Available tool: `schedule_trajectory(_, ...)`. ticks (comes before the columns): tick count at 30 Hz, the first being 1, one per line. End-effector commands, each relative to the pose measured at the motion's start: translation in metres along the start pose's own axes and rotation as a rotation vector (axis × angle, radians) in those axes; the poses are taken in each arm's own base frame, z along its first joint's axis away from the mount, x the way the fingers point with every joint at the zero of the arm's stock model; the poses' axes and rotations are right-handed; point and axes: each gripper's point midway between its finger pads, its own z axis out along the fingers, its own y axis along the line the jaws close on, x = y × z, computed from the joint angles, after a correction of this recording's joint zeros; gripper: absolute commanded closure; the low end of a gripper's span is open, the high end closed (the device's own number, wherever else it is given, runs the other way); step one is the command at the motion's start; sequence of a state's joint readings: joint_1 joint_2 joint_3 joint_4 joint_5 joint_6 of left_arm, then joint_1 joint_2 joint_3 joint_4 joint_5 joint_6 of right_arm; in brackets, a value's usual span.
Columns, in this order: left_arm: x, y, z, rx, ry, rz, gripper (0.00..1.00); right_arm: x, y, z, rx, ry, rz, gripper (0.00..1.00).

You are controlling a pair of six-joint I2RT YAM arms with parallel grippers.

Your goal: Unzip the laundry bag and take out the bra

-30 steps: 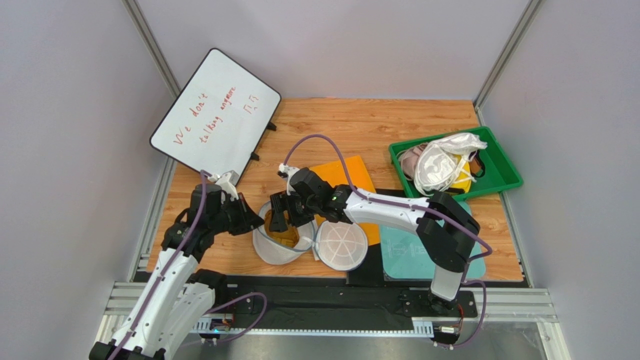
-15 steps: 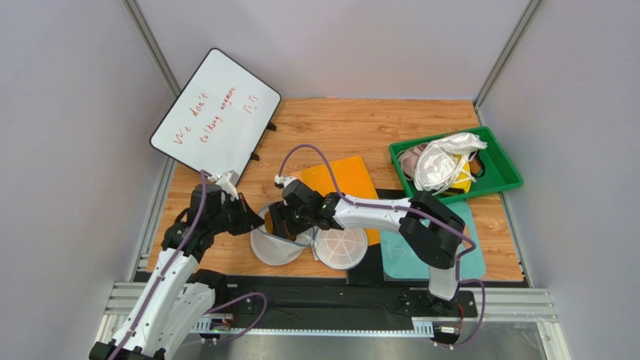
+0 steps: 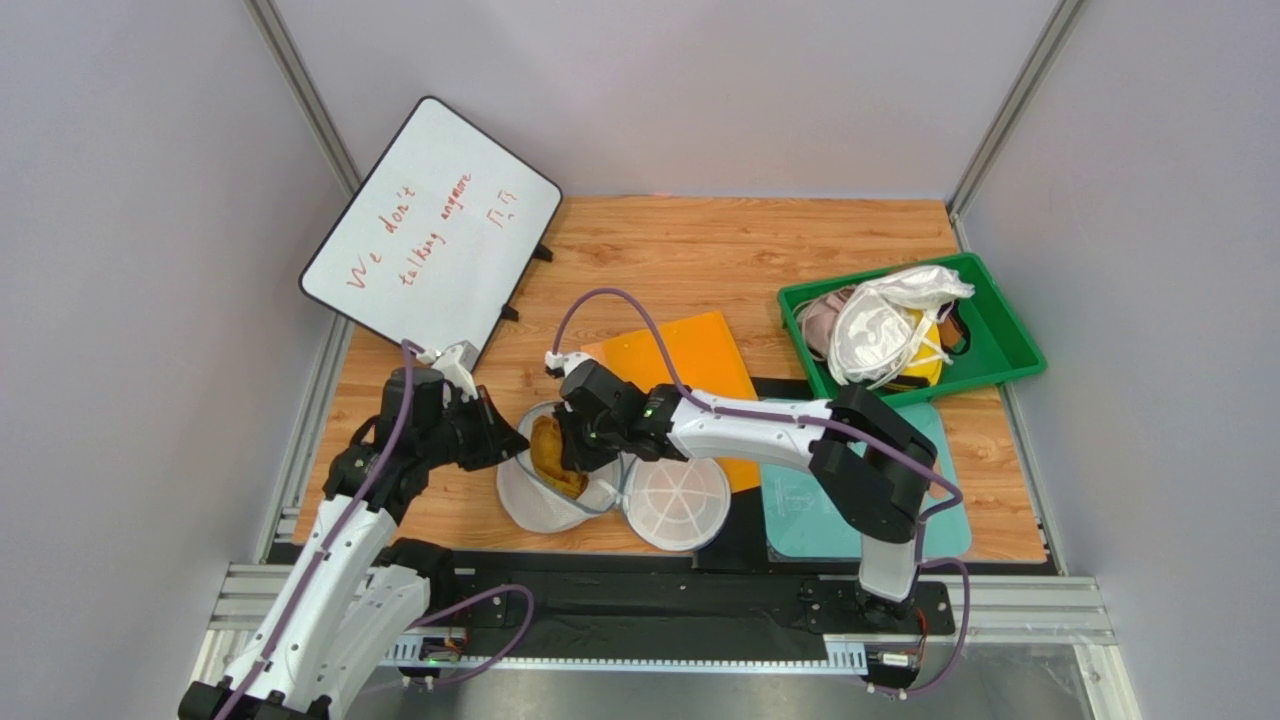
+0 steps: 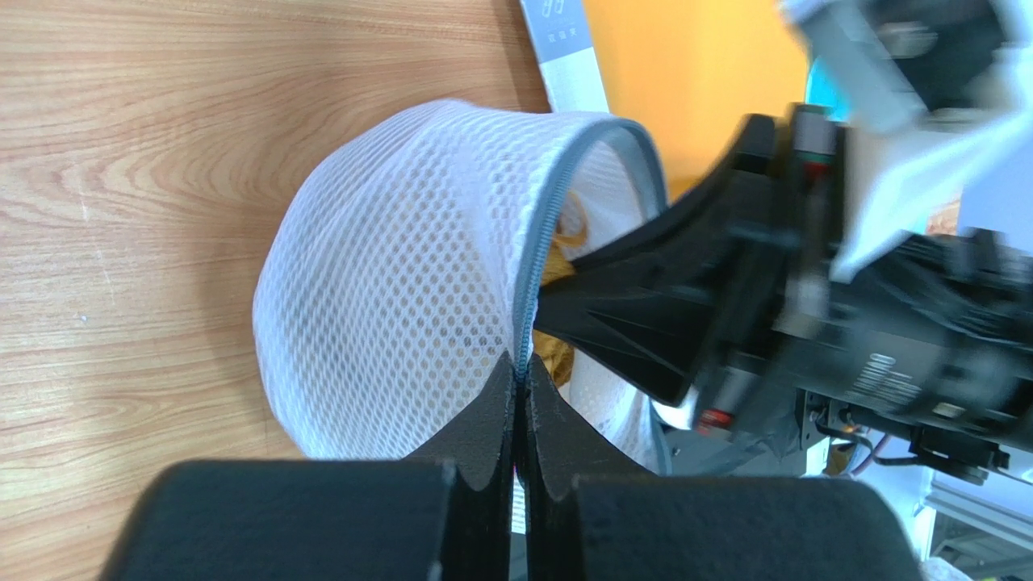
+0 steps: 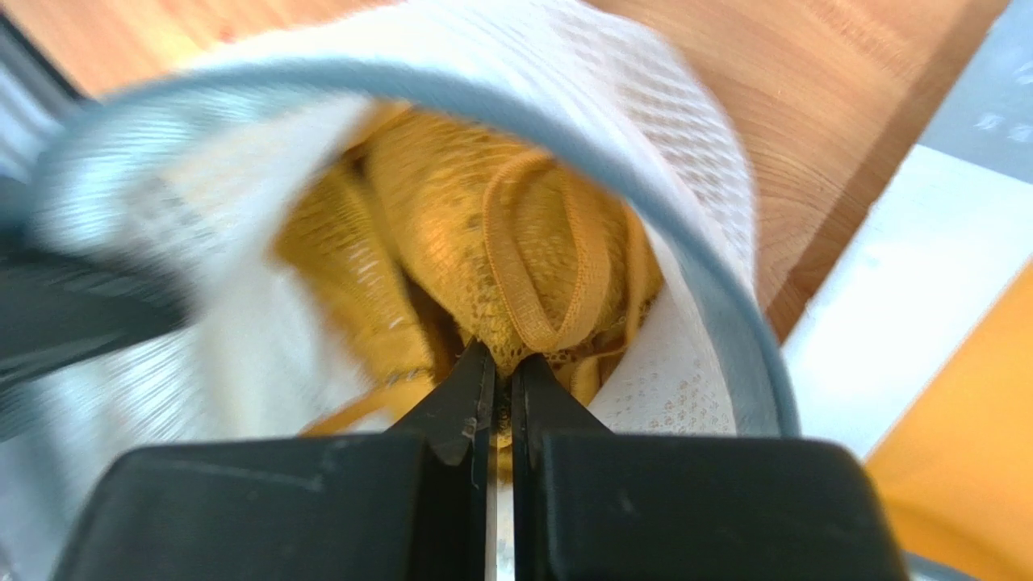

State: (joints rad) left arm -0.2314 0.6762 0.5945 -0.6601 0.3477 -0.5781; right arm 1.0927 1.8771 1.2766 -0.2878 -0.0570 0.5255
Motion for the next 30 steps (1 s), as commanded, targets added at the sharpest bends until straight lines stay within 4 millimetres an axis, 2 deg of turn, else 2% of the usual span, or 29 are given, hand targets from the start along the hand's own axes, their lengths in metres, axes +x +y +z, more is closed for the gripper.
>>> schedule_trajectory(1,-0.01,-0.008,-0.003,0.031,-0.032,0.022,1.0,-0.053,0.042,-0.056,-0.123,-0.165,-0.041,1.0)
schedule_trajectory(6,-0.01,-0.008,-0.003,0.032,-0.033,0.023,1.0,-0.067,0.059,-0.093,-0.2,-0.243,-0.04,1.0)
schedule_trajectory(12,-0.01,-0.008,-0.003,0.033,-0.035,0.023,1.0,-0.073,0.077,-0.12,-0.286,-0.268,-0.058,1.0)
schedule_trajectory(14,-0.01,-0.008,-0.003,0.031,-0.034,0.021,1.0,-0.072,0.08,-0.123,-0.305,-0.263,-0.06,1.0)
schedule_trajectory(20,-0.012,-0.007,-0.004,0.022,-0.043,0.022,1.0,-0.057,0.088,-0.131,-0.369,-0.208,-0.076,1.0)
schedule_trajectory(25,-0.014,-0.004,-0.003,-0.001,-0.05,0.019,1.0,-0.022,0.09,-0.126,-0.438,-0.094,-0.082,1.0)
schedule_trajectory(30,-0.018,-0.003,0.001,-0.009,-0.039,0.024,1.0,-0.003,0.116,-0.138,-0.571,-0.042,-0.162,1.0)
